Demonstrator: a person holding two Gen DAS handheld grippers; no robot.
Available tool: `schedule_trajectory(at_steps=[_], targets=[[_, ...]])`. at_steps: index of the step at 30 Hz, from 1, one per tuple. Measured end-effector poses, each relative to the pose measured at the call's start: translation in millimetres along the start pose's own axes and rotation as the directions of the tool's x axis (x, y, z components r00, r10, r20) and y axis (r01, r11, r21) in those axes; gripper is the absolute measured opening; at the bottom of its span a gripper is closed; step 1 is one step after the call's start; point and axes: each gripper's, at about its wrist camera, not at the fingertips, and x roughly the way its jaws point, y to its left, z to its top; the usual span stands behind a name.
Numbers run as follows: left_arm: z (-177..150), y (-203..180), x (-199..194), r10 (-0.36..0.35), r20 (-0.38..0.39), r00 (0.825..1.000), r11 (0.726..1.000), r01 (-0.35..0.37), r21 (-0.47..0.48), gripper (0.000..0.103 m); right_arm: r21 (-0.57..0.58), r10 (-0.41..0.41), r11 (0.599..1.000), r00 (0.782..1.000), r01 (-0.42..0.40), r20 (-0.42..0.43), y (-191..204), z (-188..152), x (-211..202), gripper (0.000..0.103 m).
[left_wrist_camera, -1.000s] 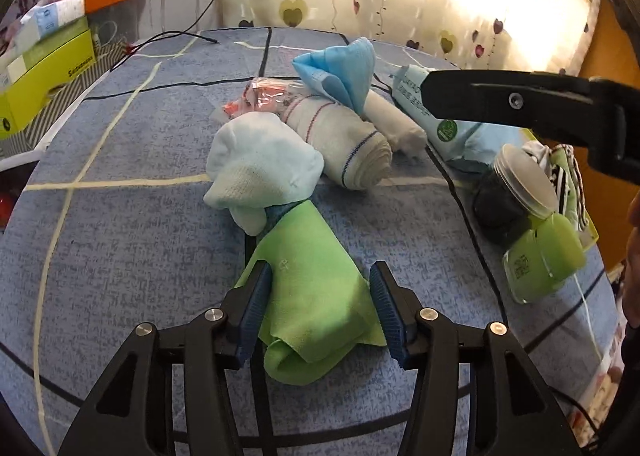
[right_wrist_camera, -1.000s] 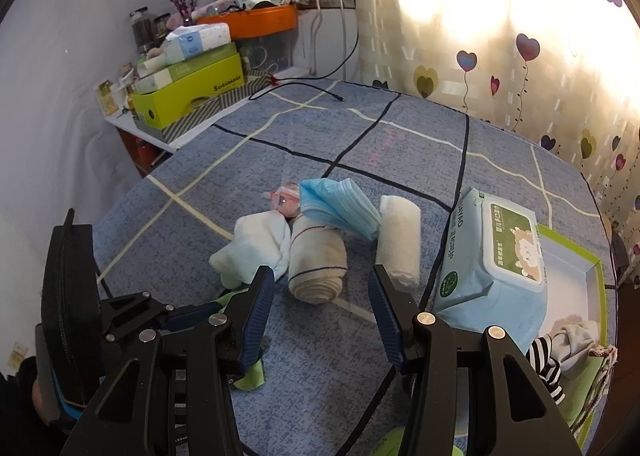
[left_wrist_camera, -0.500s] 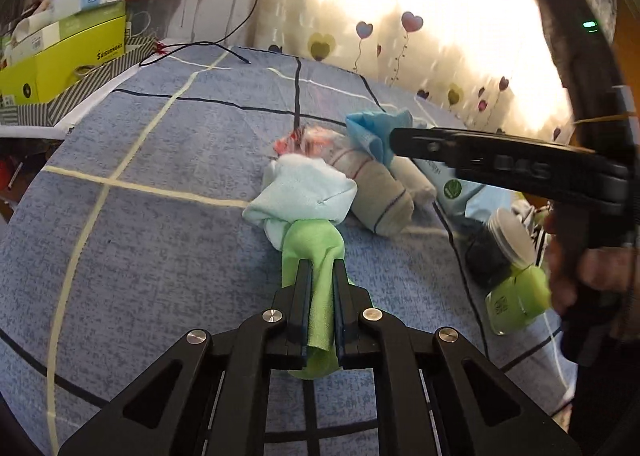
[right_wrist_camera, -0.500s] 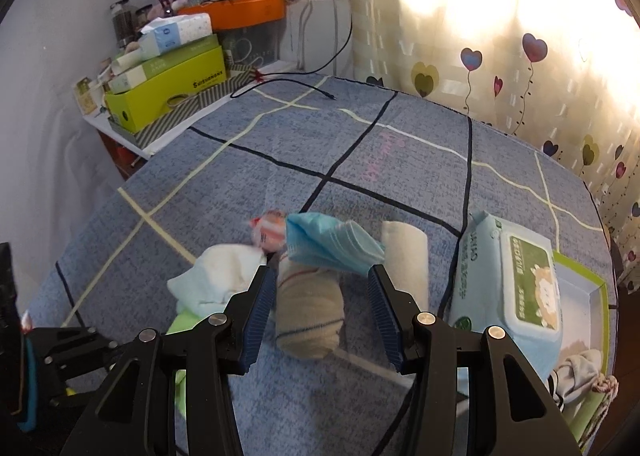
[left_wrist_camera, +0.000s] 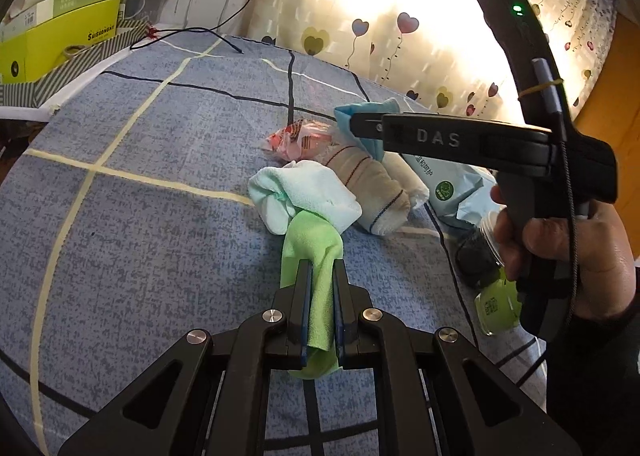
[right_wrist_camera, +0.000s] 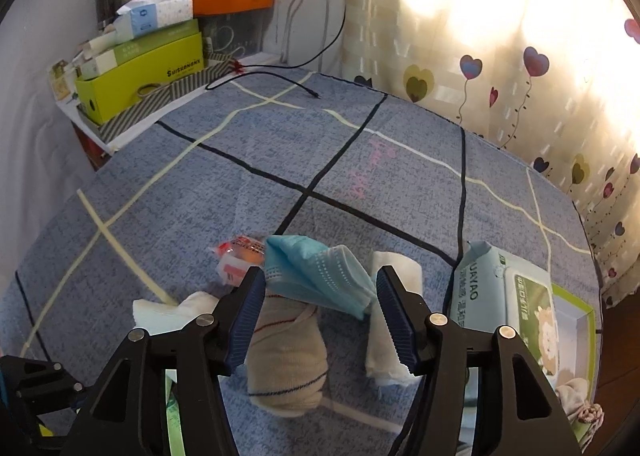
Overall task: Organize soft objects
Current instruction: 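Grasp the green cloth with the left gripper while the right gripper grasps the blue mask, then carry the green cloth and blue mask with both grippers over the box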
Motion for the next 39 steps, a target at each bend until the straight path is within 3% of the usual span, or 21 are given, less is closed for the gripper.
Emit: schedule_trajectory(at_steps=[3, 5, 8, 10, 20, 39], targets=[[1, 1, 4, -0.009, -0.007, 1.000, 1.000, 0.009, -0.001, 0.009, 0.012, 0.028, 1.000, 0.999, -0.028, -0.015, -2, 2, 10, 0.057], [1, 2, 6, -0.012, -0.010, 1.000, 1.000, 0.012, -0.003, 0.009, 0.000, 0.045, 0.999, 0.999, -0.045, -0.019, 1, 3, 14, 0.036], [2, 4, 8, -0.012, -0.013, 1.000, 1.000, 0.012, -0.009, 0.009, -0.005, 0.054, 0.999, 0.998, -0.054, -0.021, 4, 3, 16, 0.019], [3, 4, 8, -0.011, -0.011, 1.000, 1.000, 0.011, -0.010, 0.009, -0.010, 0.058, 0.998, 0.998, -0.058, -0.015, 5, 3, 14, 0.016], [0, -15, -14, 0.009, 0.030, 1.000, 1.000, -0.009, 0.018, 0.009, 0.002, 0.097, 0.995, 0.991, -0.098, 0.096, 1, -8, -41, 0.015], [10, -84, -54, 0.086, 0.137, 0.987, 0.990, -0.100, 0.099, 0.009, 0.033, 0.153, 0.985, 0.944, -0.170, 0.293, -27, -58, -156, 0.015]])
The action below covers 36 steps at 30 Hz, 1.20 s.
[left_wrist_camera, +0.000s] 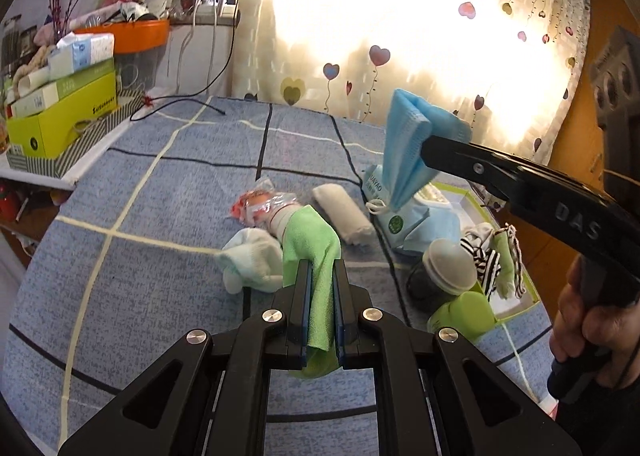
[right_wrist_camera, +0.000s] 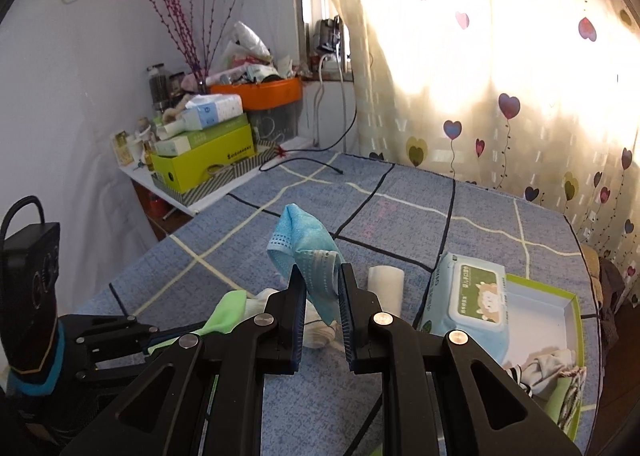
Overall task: Organize soft objects
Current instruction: 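Carry the green cloth and blue mask with both grippers over the box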
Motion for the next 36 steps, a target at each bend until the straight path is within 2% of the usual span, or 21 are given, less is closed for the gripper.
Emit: schedule_trajectory(at_steps=[12, 17, 26, 36], targets=[[8, -21, -7, -0.008, 0.028, 1.000, 1.000, 0.007, 0.031, 0.009, 0.023, -0.009, 1.000, 0.998, 0.008, 0.062, -12, -7, -38, 0.015], [14, -25, -12, -0.051, 0.045, 0.998, 0.998, 0.050, 0.026, 0.009, 0.033, -0.022, 0.999, 0.996, 0.019, 0.081, -18, -10, -50, 0.015], [24, -33, -7, -0.098, 0.046, 0.994, 0.995, 0.097, 0.019, 0.009, 0.071, -0.073, 0.995, 0.991, 0.065, 0.112, -43, -17, -73, 0.015], [32, -73, 2, -0.164, 0.037, 0.986, 0.984, 0.161, 0.074, 0.009, 0.147, -0.178, 0.976, 0.977, 0.159, 0.121, -91, -37, -106, 0.015]])
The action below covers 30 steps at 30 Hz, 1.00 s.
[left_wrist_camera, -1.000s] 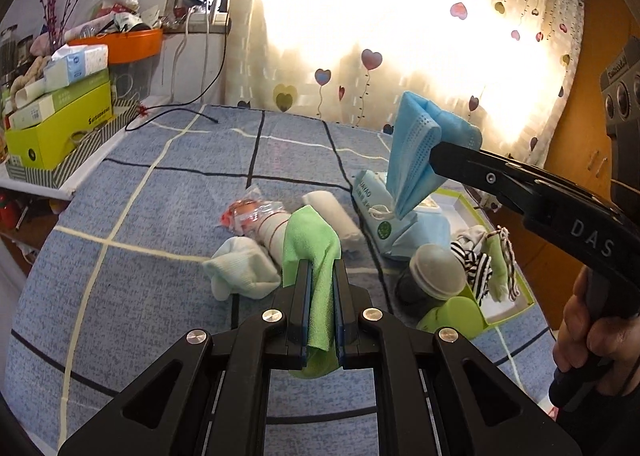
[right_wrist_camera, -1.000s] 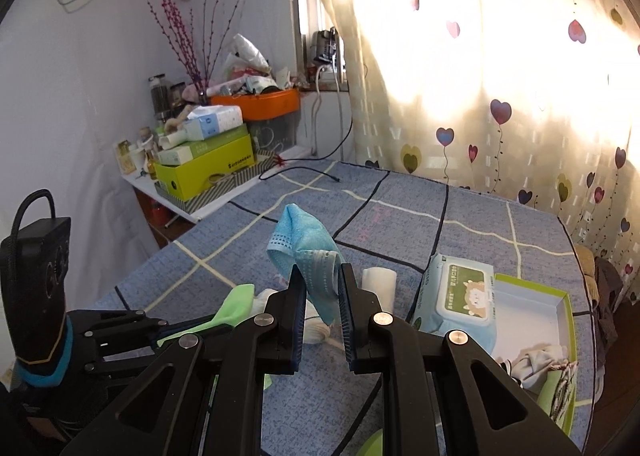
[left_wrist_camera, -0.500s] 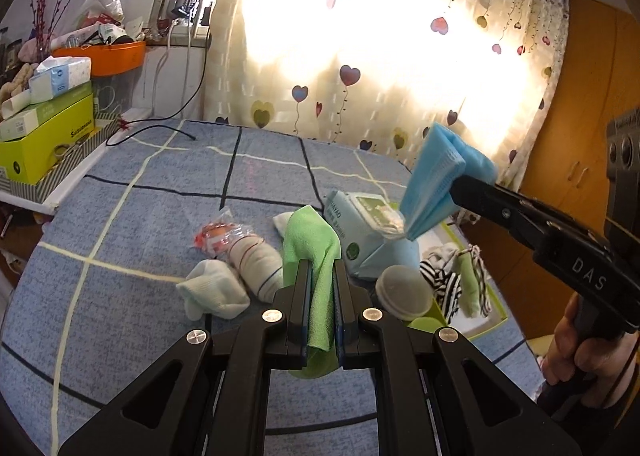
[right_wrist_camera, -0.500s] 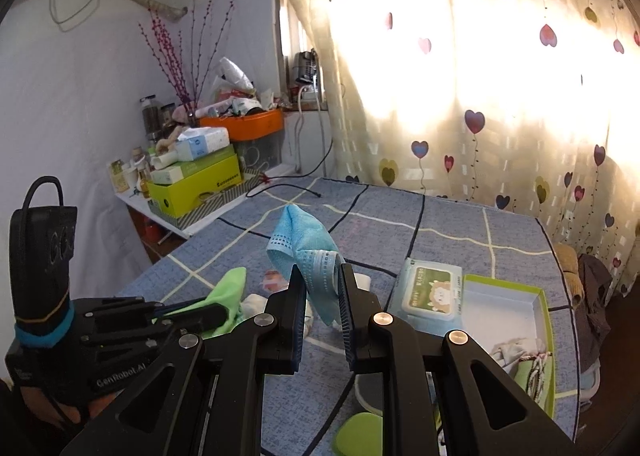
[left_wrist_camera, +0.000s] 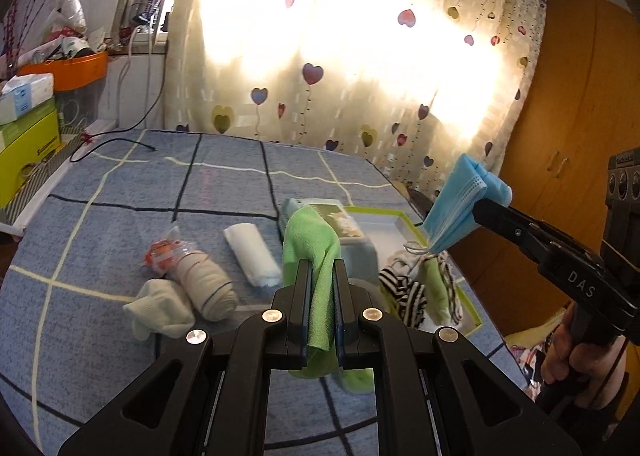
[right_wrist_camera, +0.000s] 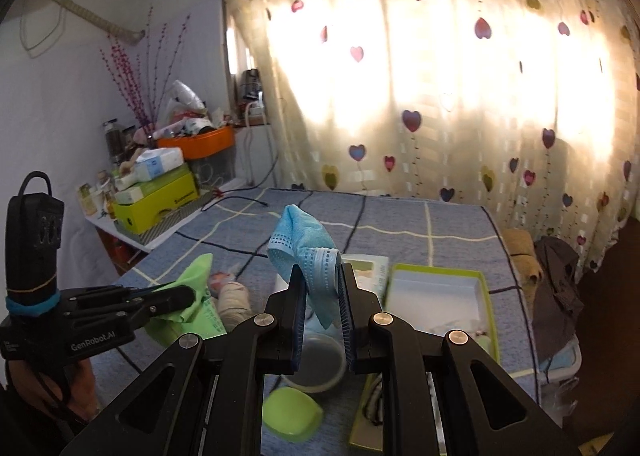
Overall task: Organize soft objects
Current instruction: 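Carry the green cloth and blue mask with both grippers over the box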
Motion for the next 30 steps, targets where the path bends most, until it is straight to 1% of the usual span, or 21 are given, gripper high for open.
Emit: schedule_trajectory(at_steps=[6, 18, 24, 30], targets=[[3, -25, 10, -0.047, -0.018, 0.999, 0.998, 0.047, 0.036, 0.009, 0.031, -0.048, 0.998, 0.999, 0.048, -0.006, -25, -10, -11, 0.015], [0, -67, 30, -0.116, -0.077, 0.990, 0.988, 0.123, 0.094, 0.009, 0.063, -0.096, 0.993, 0.995, 0.098, -0.020, -51, -27, -26, 0.015], [-7, -86, 43, -0.144, -0.119, 0.982, 0.980, 0.158, 0.121, 0.009, 0.082, -0.120, 0.989, 0.992, 0.122, -0.032, -64, -40, -34, 0.015], [-15, -104, 62, -0.169, -0.171, 0.971, 0.971, 0.194, 0.141, 0.009, 0.108, -0.138, 0.984, 0.989, 0.144, -0.058, -81, -54, -37, 0.015]])
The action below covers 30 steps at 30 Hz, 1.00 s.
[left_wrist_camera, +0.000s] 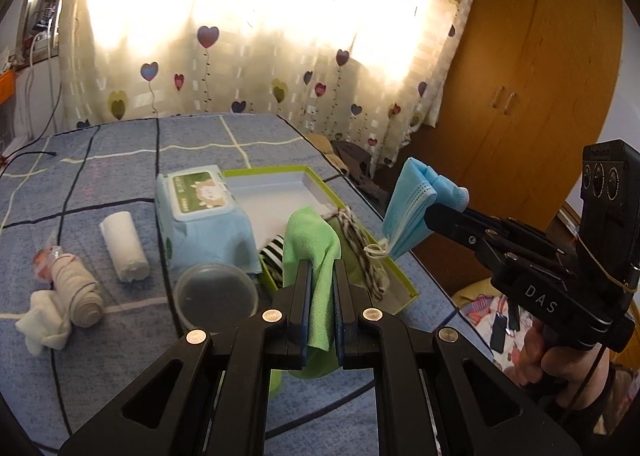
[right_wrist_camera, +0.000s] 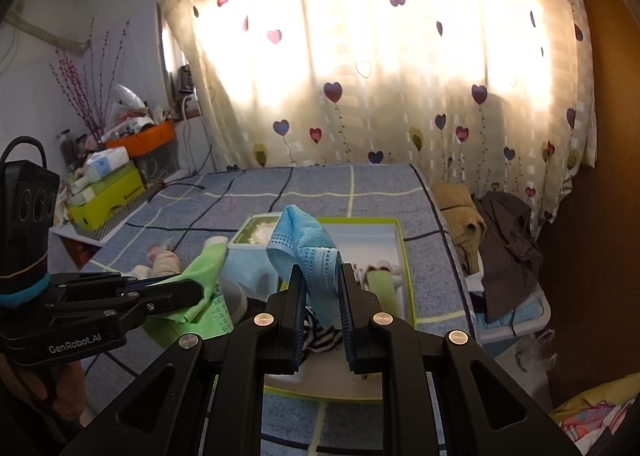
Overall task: Organize soft objects
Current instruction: 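Carry the green cloth and blue mask with both grippers over the box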
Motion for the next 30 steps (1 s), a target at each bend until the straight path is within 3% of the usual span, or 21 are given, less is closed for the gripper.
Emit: schedule_trajectory(at_steps=[16, 30], targets=[[-10, -16, 56, -0.037, -0.137, 0.990, 0.999, 0.040, 0.018, 0.009, 0.011, -0.034, 0.999, 0.994, 0.036, -0.107, -20, -27, 24, 0.015], [-9, -12, 102, 0.004, -0.227, 0.974, 1.000, -0.003, 0.006, 0.009, 0.052, -0.018, 0.998, 0.979, 0.029, -0.203, -38, -45, 69, 0.015]])
